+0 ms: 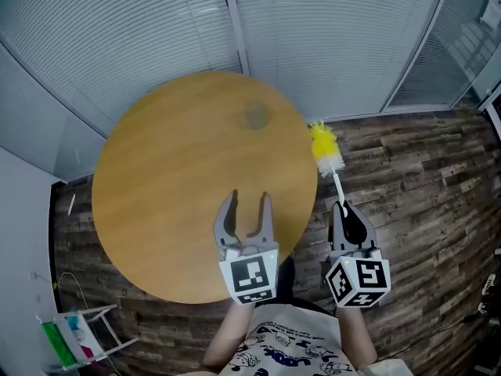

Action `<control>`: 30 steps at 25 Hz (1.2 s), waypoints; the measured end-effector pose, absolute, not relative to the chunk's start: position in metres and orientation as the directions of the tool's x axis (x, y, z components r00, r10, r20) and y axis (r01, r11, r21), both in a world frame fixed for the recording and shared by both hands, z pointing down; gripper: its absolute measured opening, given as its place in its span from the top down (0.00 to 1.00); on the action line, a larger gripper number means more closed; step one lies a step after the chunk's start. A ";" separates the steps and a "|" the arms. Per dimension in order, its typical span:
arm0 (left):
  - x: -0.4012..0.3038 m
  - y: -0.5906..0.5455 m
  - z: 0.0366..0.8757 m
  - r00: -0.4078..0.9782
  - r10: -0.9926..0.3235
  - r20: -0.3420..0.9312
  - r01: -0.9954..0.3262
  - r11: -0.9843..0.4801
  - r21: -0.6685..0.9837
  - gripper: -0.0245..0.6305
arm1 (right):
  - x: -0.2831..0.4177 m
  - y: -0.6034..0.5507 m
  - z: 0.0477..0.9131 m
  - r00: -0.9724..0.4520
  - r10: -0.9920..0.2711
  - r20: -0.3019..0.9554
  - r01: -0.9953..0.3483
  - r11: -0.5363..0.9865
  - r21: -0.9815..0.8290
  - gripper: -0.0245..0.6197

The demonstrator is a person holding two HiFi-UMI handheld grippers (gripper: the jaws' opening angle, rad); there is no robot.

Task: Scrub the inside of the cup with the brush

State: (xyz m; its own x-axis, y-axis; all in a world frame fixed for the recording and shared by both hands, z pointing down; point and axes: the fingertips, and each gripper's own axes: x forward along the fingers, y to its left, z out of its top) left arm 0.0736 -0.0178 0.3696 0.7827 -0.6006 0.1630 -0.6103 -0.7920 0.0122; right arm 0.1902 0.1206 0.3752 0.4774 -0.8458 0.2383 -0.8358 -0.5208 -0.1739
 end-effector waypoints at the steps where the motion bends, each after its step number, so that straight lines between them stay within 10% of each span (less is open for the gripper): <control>1: 0.077 -0.023 0.370 0.781 -0.602 0.166 -0.612 -0.791 0.013 0.64 | 0.195 0.114 0.376 0.474 -0.847 0.242 -0.837 -0.519 -0.175 0.89; 30: 0.123 -0.124 0.422 0.742 -0.616 0.265 -0.659 -0.743 0.117 0.56 | 0.260 -0.007 0.411 0.347 -0.859 0.375 -0.901 -0.416 -0.119 0.89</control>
